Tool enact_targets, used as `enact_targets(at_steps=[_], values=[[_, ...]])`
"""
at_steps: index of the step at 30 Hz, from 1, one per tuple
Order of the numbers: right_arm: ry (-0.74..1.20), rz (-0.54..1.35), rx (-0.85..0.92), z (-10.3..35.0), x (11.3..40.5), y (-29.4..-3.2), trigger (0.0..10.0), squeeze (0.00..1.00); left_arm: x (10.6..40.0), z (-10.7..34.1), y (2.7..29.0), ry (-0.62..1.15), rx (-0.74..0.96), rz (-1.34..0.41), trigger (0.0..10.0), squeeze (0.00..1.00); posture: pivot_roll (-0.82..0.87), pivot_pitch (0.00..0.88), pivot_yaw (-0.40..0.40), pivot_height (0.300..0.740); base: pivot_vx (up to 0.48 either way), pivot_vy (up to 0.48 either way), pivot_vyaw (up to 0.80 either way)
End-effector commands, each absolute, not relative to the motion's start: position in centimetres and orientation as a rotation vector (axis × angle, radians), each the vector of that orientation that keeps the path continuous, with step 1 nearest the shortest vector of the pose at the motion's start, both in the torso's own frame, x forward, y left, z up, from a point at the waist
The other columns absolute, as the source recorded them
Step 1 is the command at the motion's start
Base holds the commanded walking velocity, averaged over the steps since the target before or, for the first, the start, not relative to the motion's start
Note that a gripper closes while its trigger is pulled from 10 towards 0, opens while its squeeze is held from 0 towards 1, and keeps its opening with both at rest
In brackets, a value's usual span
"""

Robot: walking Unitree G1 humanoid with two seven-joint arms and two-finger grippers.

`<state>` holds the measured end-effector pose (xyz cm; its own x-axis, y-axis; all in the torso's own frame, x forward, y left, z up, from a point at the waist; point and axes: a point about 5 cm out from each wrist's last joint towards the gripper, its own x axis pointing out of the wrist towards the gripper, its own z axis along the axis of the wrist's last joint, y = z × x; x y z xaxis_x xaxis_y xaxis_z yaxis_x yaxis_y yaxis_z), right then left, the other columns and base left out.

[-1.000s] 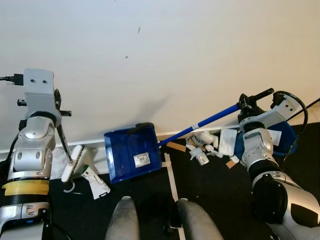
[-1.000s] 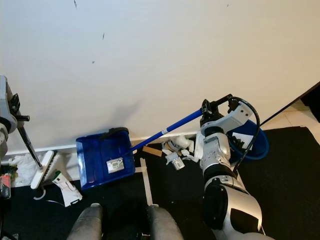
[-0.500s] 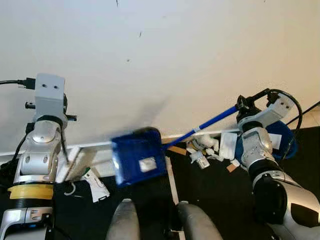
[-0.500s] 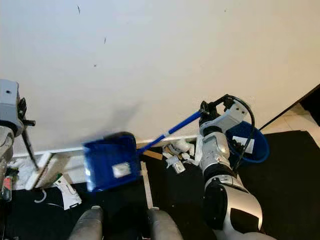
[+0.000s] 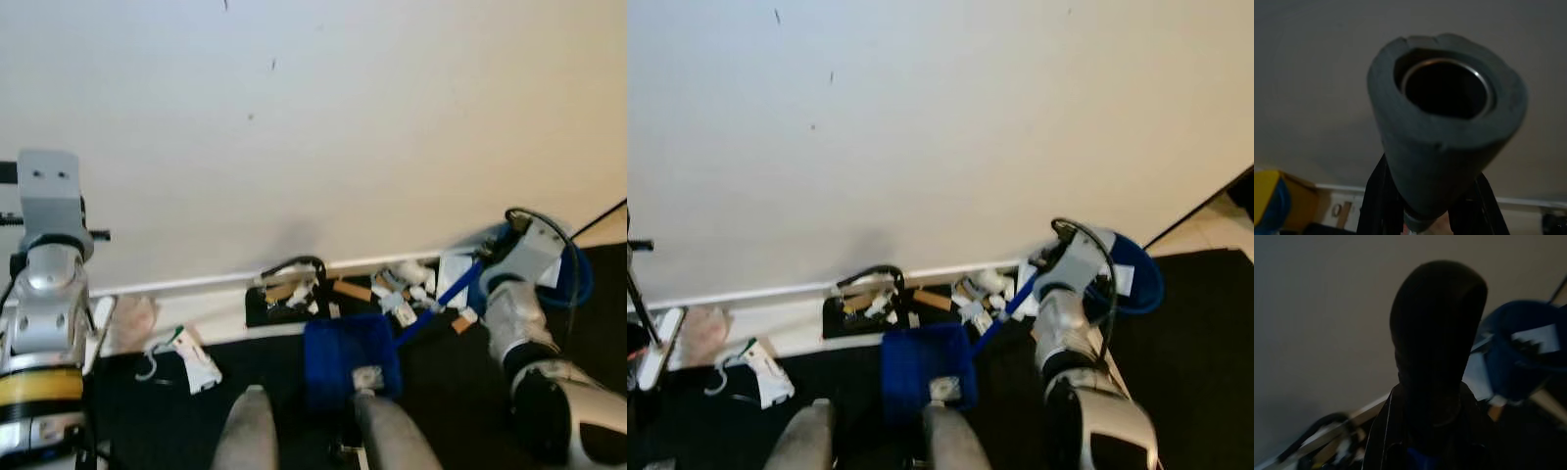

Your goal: Sweep floor

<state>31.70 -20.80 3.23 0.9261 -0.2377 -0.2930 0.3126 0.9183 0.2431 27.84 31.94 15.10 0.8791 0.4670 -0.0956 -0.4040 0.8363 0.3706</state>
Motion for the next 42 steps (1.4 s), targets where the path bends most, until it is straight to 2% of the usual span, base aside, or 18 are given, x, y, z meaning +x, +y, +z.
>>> enact_targets(at_steps=[1, 4, 9, 34, 38, 42], values=[[0.197, -0.289, 0.313, 4.5, 32.5, -20.7, 10.0, 0.0, 27.7, 14.4, 31.4, 0.212, 0.236, 0.459, 10.0, 0.0, 0.14, 0.161, -0.099, 0.74, 0.0, 0.0, 0.0], [0.165, -0.26, 0.338, 5.2, 33.2, -19.9, 10.0, 0.0, 28.1, 13.6, 30.0, 0.209, 0.2, 0.396, 10.0, 0.0, 0.15, 0.162, -0.102, 0.74, 0.0, 0.0, 0.0], [0.18, -0.209, 0.295, 5.7, 33.8, -19.1, 10.0, 0.0, 28.2, 13.0, 28.9, 0.204, 0.255, 0.376, 10.0, 0.0, 0.16, 0.14, -0.114, 0.74, 0.0, 0.052, 0.0], [0.23, -0.258, 0.271, 4.1, 32.4, -20.8, 10.0, 0.0, 28.0, 16.4, 30.4, 0.121, 0.368, 0.401, 10.0, 0.0, 0.19, 0.12, -0.104, 0.74, 0.0, 0.462, 0.0], [0.234, -0.265, 0.265, 3.8, 32.1, -21.0, 10.0, 0.0, 27.7, 16.7, 30.2, 0.12, 0.301, 0.389, 10.0, 0.0, 0.19, 0.126, -0.104, 0.74, 0.0, 0.0, 0.0], [0.237, -0.269, 0.26, 3.7, 31.9, -21.2, 10.0, 0.0, 27.8, 16.7, 29.5, 0.134, 0.345, 0.342, 10.0, 0.0, 0.19, 0.129, -0.105, 0.74, 0.0, -0.36, 0.0]])
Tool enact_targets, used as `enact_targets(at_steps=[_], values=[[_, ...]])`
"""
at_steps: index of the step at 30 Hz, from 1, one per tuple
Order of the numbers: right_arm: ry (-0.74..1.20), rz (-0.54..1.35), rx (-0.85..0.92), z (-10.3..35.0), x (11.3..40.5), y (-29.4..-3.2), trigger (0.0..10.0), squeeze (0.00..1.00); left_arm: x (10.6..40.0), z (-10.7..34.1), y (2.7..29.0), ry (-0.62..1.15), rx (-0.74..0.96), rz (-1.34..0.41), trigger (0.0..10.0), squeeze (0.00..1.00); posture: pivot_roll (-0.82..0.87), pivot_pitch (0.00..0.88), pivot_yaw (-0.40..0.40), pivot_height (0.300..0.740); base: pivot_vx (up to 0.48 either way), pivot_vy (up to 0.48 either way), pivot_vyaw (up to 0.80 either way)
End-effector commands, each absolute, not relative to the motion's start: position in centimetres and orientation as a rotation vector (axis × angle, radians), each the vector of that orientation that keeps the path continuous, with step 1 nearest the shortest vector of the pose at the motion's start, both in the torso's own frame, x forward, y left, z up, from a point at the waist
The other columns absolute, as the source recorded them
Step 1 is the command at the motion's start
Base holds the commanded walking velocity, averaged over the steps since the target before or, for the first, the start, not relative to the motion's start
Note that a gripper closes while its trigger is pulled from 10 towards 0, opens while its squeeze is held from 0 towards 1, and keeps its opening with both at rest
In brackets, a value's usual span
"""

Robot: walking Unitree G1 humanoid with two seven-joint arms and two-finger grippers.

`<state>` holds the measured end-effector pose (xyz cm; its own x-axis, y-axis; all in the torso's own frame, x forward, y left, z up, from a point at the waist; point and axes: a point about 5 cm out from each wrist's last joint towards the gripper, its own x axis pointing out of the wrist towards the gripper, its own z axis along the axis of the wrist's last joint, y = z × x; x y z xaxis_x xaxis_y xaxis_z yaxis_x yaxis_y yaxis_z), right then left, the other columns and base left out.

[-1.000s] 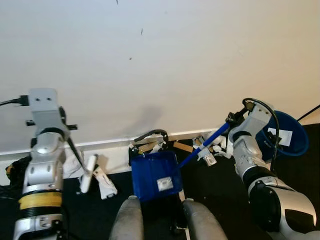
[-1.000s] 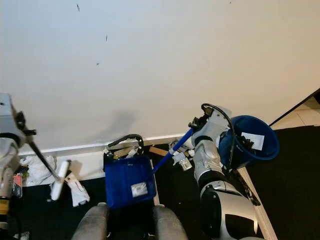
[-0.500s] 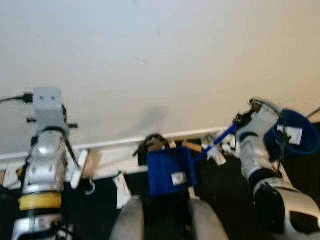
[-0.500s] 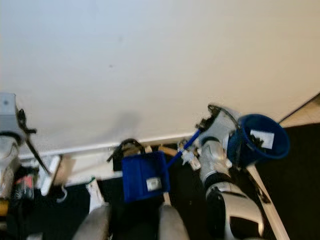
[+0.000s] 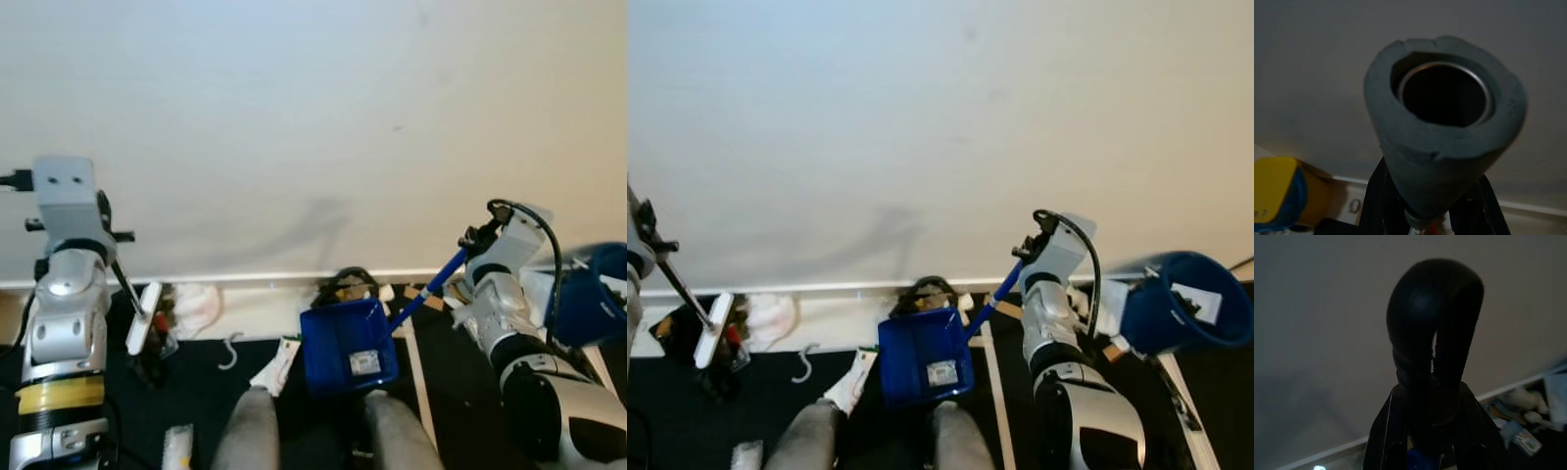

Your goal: Sweep floor

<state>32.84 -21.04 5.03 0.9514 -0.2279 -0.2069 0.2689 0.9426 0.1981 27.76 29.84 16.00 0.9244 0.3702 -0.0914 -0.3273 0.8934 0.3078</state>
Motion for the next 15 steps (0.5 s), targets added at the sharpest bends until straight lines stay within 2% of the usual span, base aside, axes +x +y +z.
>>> enact_targets(at_steps=[1, 8, 15], values=[[0.237, -0.271, 0.256, 3.6, 31.8, -21.4, 10.0, 0.0, 27.8, 16.6, 29.2, 0.136, 0.358, 0.329, 10.0, 0.0, 0.19, 0.126, -0.107, 0.74, 0.0, -0.48, 0.0], [0.236, -0.289, 0.24, 3.5, 31.4, -22.2, 10.0, 0.0, 27.9, 16.8, 28.2, 0.112, 0.352, 0.31, 10.0, 0.0, 0.18, 0.109, -0.111, 0.74, 0.0, -0.48, 0.0], [0.251, -0.283, 0.205, 3.5, 31.3, -22.9, 10.0, 0.0, 28.0, 17.5, 27.7, 0.095, 0.353, 0.304, 10.0, 0.0, 0.19, 0.101, -0.116, 0.74, 0.0, 0.0, 0.0]])
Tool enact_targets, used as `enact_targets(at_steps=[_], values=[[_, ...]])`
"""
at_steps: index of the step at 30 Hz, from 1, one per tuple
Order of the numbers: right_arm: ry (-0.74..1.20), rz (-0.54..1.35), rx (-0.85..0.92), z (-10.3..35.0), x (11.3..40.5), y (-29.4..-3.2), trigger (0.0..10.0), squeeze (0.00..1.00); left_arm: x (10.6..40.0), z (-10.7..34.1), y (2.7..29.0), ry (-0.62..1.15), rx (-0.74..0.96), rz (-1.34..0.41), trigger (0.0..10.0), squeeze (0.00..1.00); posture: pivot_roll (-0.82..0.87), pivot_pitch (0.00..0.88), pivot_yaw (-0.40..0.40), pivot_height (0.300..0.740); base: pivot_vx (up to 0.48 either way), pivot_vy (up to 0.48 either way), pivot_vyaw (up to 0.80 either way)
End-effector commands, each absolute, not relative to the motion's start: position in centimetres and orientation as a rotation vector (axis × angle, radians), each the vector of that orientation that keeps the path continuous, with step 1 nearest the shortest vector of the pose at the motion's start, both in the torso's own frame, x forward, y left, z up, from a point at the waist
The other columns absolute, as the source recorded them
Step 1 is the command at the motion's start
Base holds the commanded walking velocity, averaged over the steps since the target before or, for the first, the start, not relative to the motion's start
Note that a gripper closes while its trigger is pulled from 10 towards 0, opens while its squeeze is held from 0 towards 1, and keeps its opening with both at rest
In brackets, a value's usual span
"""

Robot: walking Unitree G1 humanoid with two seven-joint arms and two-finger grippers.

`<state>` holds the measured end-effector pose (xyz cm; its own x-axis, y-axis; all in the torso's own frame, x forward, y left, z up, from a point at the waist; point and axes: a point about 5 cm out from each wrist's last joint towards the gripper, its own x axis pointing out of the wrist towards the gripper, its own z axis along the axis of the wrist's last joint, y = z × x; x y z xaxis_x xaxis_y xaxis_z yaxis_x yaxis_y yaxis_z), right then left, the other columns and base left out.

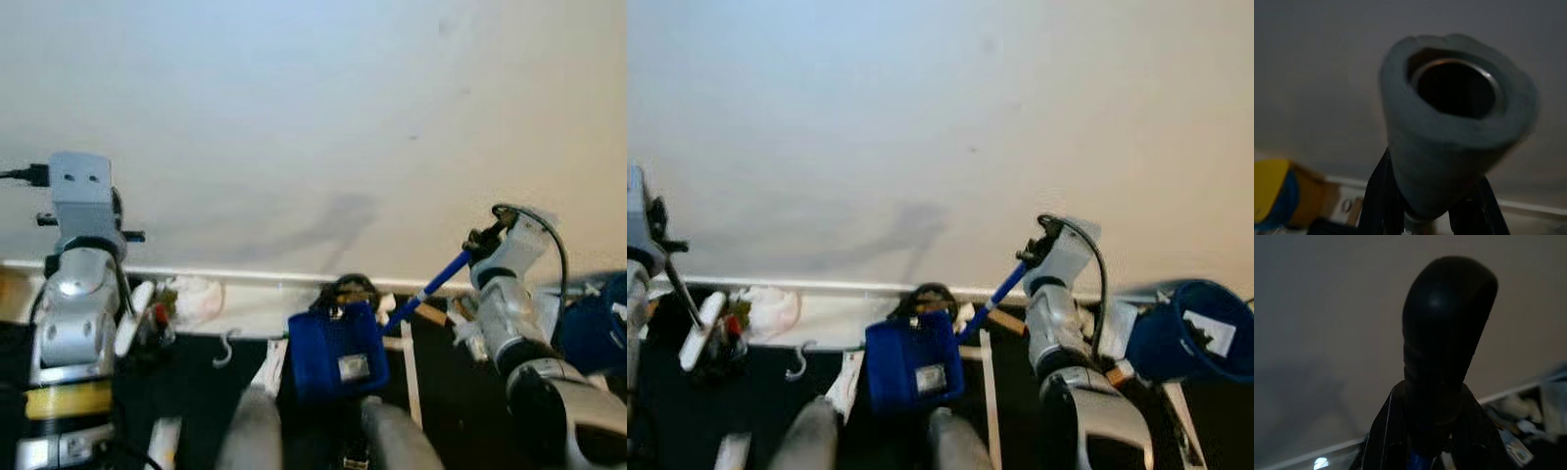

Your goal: Sweep floor

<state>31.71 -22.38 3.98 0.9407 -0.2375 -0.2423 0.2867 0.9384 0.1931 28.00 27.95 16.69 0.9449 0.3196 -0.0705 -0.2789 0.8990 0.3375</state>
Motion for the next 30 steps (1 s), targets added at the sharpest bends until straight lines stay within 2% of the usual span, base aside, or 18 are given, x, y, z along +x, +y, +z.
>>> enact_targets(at_steps=[1, 8, 15, 24, 30], values=[[0.251, -0.283, 0.205, 3.5, 31.3, -22.9, 10.0, 0.0, 28.0, 17.5, 27.7, 0.095, 0.353, 0.304, 10.0, 0.0, 0.19, 0.101, -0.116, 0.74, 0.0, 0.0, 0.0], [0.294, -0.213, 0.119, 4.2, 32.2, -22.9, 10.0, 0.0, 28.0, 17.2, 29.4, 0.13, 0.415, 0.379, 10.0, 0.0, 0.18, 0.09, -0.123, 0.74, 0.0, 0.0, 0.0], [0.304, -0.16, 0.057, 4.8, 33.1, -21.7, 10.0, 0.0, 27.6, 17.2, 30.6, 0.159, 0.459, 0.415, 10.0, 0.0, 0.18, 0.08, -0.125, 0.74, 0.0, 0.0, 0.0], [0.259, -0.166, 0.222, 5.0, 33.6, -19.4, 10.0, 0.0, 27.6, 17.3, 31.0, 0.142, 0.452, 0.442, 10.0, 0.0, 0.19, 0.085, -0.124, 0.74, 0.0, 0.0, 0.0], [0.209, -0.167, 0.242, 5.4, 33.7, -18.7, 10.0, 0.0, 27.8, 17.4, 31.0, 0.114, 0.433, 0.438, 10.0, 0.0, 0.2, 0.09, -0.12, 0.74, 0.0, 0.0, 0.0]])
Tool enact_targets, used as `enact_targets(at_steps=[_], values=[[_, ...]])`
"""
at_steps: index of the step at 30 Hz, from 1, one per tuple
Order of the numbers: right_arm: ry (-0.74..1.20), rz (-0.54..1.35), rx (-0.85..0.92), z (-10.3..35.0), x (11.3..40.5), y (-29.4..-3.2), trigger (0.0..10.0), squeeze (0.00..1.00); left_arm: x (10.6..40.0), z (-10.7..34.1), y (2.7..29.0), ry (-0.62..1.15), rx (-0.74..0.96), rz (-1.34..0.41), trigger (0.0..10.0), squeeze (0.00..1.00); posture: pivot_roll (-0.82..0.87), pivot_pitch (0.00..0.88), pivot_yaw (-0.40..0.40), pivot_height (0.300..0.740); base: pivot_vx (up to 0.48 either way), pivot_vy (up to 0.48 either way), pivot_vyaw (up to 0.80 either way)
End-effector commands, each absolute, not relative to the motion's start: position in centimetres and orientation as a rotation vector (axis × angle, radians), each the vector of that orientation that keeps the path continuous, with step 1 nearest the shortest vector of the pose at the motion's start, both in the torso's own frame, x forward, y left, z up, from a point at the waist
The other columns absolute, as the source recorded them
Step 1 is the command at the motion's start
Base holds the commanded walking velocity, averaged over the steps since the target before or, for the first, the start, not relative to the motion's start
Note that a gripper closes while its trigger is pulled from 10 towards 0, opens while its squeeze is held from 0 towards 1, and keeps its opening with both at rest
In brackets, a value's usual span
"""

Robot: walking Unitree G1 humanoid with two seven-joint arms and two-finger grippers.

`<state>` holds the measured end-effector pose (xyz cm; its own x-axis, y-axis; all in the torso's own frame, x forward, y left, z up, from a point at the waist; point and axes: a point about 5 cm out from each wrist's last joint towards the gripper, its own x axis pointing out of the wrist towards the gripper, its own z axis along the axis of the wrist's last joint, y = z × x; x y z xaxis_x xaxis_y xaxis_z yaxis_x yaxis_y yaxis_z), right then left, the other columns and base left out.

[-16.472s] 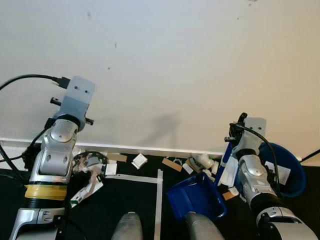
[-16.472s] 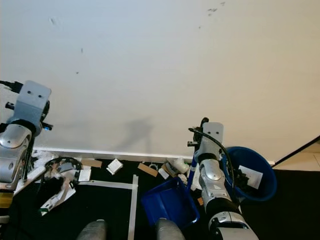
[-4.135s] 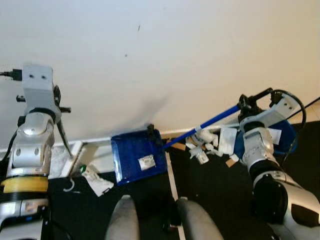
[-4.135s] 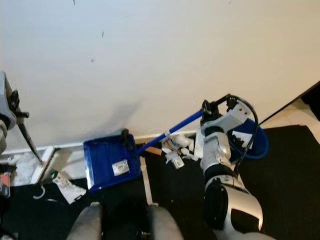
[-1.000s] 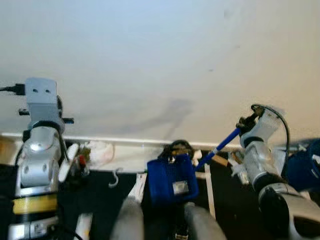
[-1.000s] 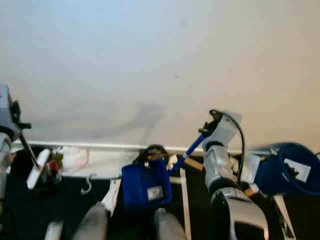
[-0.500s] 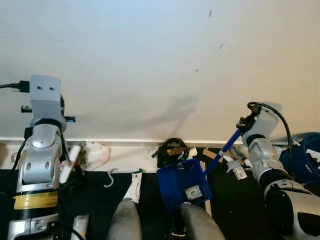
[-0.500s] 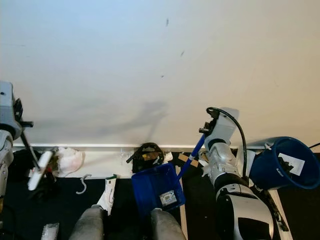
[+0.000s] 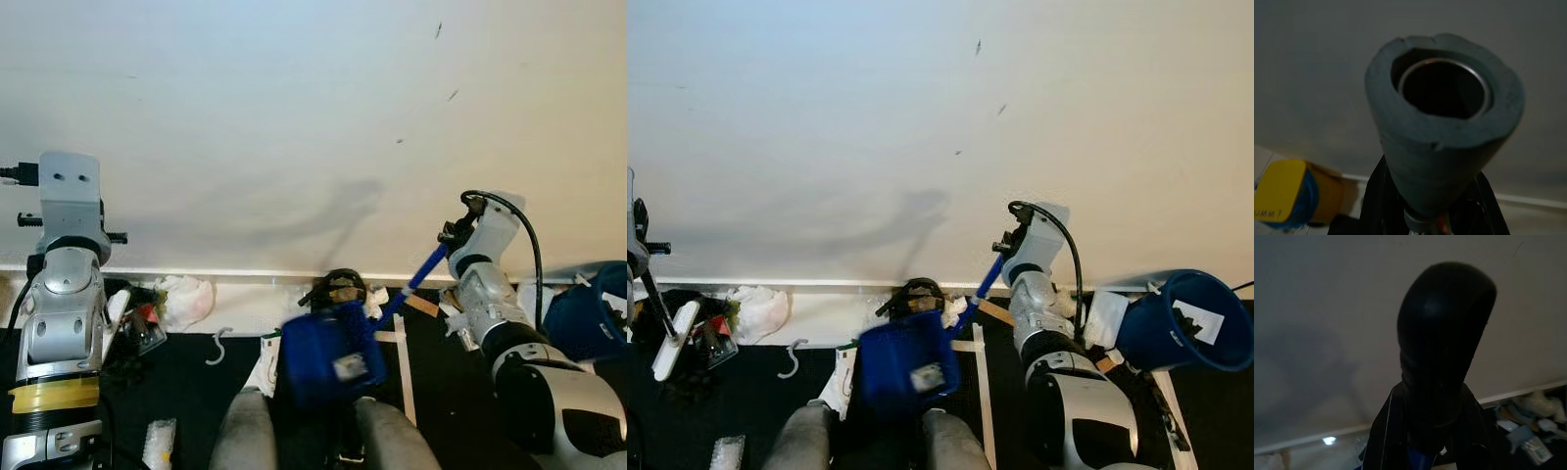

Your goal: Sweep floor

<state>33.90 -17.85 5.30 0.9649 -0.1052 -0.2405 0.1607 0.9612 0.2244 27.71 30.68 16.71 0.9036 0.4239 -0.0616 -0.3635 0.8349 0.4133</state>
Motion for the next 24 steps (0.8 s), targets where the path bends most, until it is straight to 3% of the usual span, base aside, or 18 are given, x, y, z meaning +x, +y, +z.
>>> enact_targets(at_steps=[1, 20, 24], values=[[0.193, -0.159, 0.233, 5.5, 33.8, -18.5, 10.0, 0.0, 27.8, 17.5, 30.9, 0.111, 0.431, 0.435, 10.0, 0.0, 0.2, 0.091, -0.118, 0.74, 0.0, 0.0, 0.0], [0.125, -0.089, 0.155, 5.1, 32.9, -17.1, 10.0, 0.0, 28.1, 17.0, 30.6, 0.111, 0.424, 0.414, 10.0, 0.0, 0.2, 0.106, -0.106, 0.74, 0.0, 0.0, 0.0], [0.136, -0.074, 0.134, 4.3, 32.3, -16.1, 10.0, 0.0, 28.1, 16.6, 30.7, 0.092, 0.396, 0.44, 10.0, 0.0, 0.2, 0.155, -0.111, 0.74, 0.0, 0.0, 0.0]])
